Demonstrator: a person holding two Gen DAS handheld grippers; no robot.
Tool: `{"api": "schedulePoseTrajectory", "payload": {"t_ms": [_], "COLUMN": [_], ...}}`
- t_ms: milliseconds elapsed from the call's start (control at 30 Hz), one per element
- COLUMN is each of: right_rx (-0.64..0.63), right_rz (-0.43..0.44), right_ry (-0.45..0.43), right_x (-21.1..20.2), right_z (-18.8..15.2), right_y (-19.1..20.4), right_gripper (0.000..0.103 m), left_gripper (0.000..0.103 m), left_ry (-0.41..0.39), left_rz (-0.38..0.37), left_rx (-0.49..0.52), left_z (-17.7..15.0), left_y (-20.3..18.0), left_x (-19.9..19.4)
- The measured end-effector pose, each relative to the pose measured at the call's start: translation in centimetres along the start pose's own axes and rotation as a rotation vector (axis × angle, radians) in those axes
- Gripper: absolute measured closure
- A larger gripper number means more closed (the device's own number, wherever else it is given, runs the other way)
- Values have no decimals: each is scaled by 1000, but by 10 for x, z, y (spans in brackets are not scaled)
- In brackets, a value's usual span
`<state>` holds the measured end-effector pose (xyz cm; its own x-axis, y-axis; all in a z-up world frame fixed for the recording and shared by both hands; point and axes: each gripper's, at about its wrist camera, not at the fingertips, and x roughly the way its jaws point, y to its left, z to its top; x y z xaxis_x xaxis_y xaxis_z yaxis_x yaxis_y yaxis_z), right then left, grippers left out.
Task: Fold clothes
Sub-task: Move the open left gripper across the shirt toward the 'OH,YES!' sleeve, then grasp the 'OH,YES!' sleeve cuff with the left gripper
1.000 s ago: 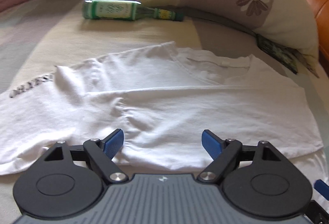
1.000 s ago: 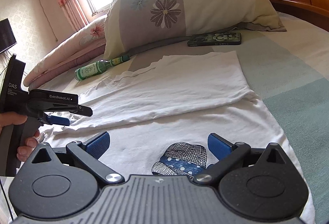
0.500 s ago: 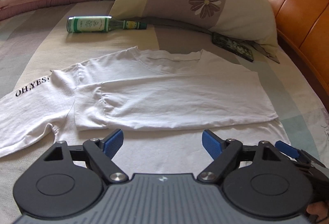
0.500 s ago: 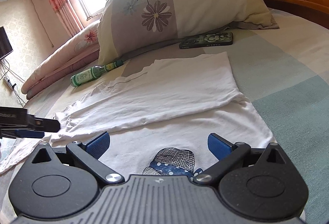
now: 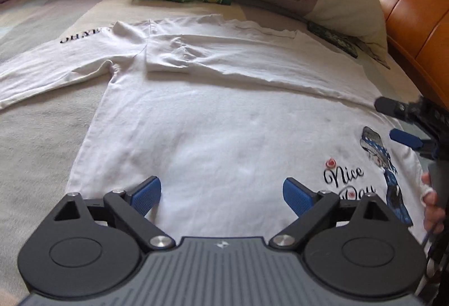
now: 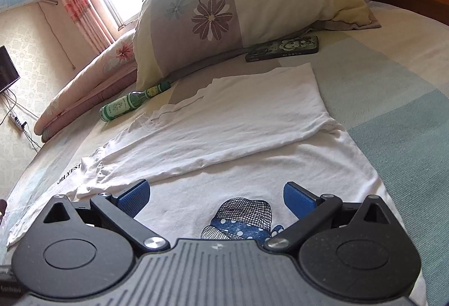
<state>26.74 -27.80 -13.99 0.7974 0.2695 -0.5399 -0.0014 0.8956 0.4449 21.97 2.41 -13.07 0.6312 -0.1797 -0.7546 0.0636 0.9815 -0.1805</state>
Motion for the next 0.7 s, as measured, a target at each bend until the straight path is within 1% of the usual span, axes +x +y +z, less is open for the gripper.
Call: {"api": "schedulePoseTrajectory", "payload": {"t_ms": [100, 167, 267, 333, 433, 467, 533, 600, 667, 700], "right_rx": [25, 49, 54, 48, 10, -1, -17, -22, -18, -14], "right_rz": [13, 29, 52, 65, 77, 79, 78, 74, 75, 78], "right_ry": [10, 21, 21, 17, 10, 11, 21, 33, 38, 39], "right_x": [2, 5, 5, 5, 6, 7, 12, 17, 20, 22], "right_z": [0, 0, -1, -2, -4, -5, -7, -8, -10, -11], "right_y": [-1, -1, 4, 9, 19, 22, 27, 30, 32, 32], "right_gripper": [0, 0, 0, 0, 0, 0, 0, 0, 0, 0], "left_gripper": [8, 8, 8, 8, 8, 8, 8, 8, 8, 8], "left_ry": [-10, -10, -34, -79, -122, -122, -97, -109, -114, -118], "left_rz": [-17, -39, -60, -50, -27, -27, -51, -88, -115, -122], "left_rx": [20, 16, -23, -50, -92, -112, -157, -170, -173, -191], "left_z": [-22, -27, -22, -14, -1, 1, -2, -10, -12, -10], "left_y": [1, 4, 16, 25, 39, 44, 52, 59, 64, 70], "left_x": [-17, -25, -33, -33, -27, -24, -16, -14, -19, -22]}}
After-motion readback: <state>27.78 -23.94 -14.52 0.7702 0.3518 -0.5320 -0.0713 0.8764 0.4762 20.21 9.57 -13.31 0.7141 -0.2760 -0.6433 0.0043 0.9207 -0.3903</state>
